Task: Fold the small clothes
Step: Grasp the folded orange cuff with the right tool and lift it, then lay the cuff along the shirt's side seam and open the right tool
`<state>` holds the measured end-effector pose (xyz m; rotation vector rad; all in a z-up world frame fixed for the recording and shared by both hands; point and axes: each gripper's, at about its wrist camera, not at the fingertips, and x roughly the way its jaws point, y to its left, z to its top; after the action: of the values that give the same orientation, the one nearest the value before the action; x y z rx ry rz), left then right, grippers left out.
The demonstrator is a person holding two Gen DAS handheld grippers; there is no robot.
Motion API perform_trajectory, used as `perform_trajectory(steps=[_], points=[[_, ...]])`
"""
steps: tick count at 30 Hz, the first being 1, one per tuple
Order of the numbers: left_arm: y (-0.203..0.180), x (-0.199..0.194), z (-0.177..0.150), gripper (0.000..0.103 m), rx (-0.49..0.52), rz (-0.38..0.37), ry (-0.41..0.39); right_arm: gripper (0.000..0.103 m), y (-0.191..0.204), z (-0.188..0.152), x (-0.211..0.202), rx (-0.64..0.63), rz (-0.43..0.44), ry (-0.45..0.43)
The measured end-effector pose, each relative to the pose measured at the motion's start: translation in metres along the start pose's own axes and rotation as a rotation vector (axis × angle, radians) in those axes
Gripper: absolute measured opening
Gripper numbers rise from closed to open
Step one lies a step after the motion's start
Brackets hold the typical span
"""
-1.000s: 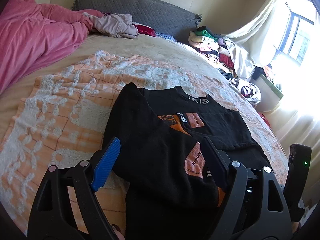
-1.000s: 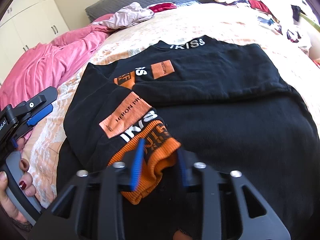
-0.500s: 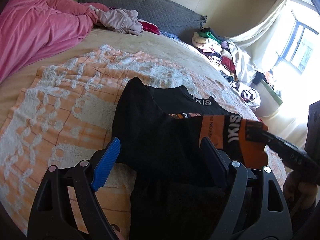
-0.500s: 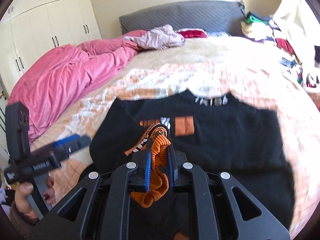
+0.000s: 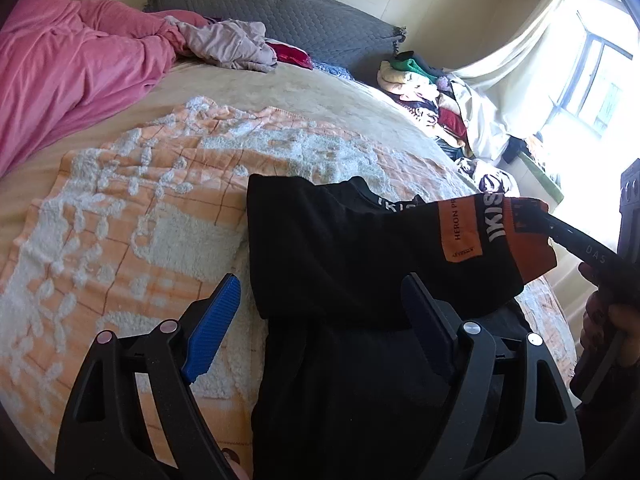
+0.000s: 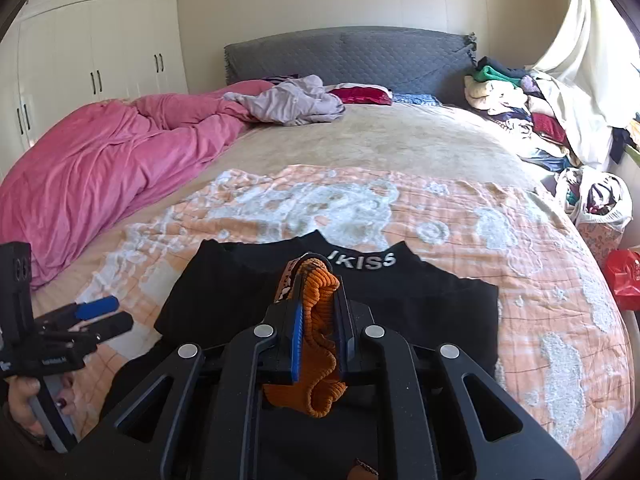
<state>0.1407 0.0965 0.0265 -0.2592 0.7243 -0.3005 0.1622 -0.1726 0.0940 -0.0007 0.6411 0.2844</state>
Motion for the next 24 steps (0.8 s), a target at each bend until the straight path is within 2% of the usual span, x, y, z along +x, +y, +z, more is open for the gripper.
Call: perform_trajectory(steps=[9,10,11,12,13,15,24], points=[[0.011,0.022,0.025,0.074,-0.042,-0.001,0.029,0.011,-0.042,-0.004,-0.002,0.013,-0.046,-0.022],[0.010,0.027,0.028,0.067,-0.039,-0.002,0.035,0.011,-0.045,-0.004,-0.003,0.010,-0.051,-0.026],[0.007,0.031,0.029,0.053,-0.026,-0.003,0.042,0.011,-0.048,-0.005,-0.003,0.007,-0.057,-0.030],[0.004,0.035,0.031,0.047,-0.013,-0.004,0.049,0.011,-0.050,-0.005,-0.003,0.004,-0.062,-0.033],[-0.001,0.040,0.032,0.046,-0.001,-0.009,0.059,0.011,-0.053,-0.005,-0.002,0.001,-0.069,-0.036],[-0.009,0.051,0.033,0.046,0.017,-0.039,0.082,0.011,-0.058,-0.006,-0.001,-0.005,-0.082,-0.039],[-0.033,0.081,0.040,0.046,0.125,-0.034,0.126,0.011,-0.079,-0.017,0.007,0.012,-0.106,-0.035]])
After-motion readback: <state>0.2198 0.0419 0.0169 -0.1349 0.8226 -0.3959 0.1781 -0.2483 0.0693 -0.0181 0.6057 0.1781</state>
